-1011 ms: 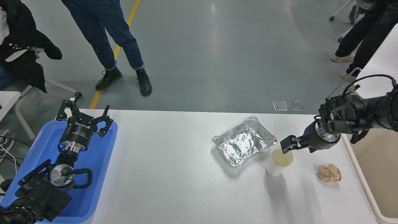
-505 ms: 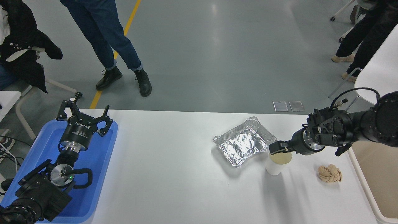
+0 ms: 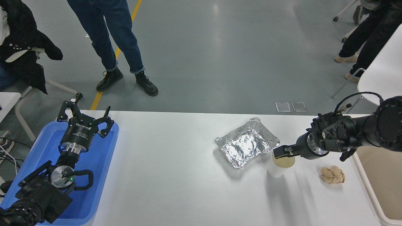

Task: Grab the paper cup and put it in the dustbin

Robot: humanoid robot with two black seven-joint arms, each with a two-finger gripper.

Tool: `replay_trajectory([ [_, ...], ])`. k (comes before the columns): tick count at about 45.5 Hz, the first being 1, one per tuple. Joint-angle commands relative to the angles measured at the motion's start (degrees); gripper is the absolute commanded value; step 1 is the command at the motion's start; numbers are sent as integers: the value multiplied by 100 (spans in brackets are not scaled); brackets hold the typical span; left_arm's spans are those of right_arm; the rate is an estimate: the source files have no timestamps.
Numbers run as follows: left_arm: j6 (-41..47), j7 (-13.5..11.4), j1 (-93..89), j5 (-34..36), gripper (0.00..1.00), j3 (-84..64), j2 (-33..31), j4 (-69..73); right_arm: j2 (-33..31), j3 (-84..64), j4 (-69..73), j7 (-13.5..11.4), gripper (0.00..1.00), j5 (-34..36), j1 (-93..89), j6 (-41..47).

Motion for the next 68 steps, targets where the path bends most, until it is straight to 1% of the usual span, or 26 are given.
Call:
replay_trajectory([
  [1, 0, -8, 0, 0, 100, 0, 0, 0, -60, -91, 52, -97, 13, 0, -28, 84],
  [3, 0, 1, 0, 0, 100, 0, 0, 0, -86, -99, 60, -97, 1, 0, -28, 93],
  [4, 0, -8, 0, 0, 100, 0, 0, 0, -104, -100, 69, -97, 0, 0, -20, 102],
  [10, 0, 1, 0, 0, 100, 0, 0, 0, -280, -91, 69, -97, 0, 26, 103, 286],
  [20, 0, -8, 0, 0, 100, 0, 0, 0, -324, -47, 69, -80, 0, 53, 174, 690],
  [36, 0, 1, 0, 0, 100, 0, 0, 0, -438, 24, 341, -44, 0, 35, 762, 1701],
  [42, 0, 1, 0, 0, 100, 0, 0, 0, -517, 6, 701, -44, 0, 35, 1245, 2219],
  [51, 0, 1, 0, 0, 100, 0, 0, 0, -789, -3, 1097, -44, 0, -26, 2194, 3371],
  [68, 0, 1, 0, 0, 100, 0, 0, 0, -1299, -214, 1159, -62, 0, -79, 4321, 3371],
])
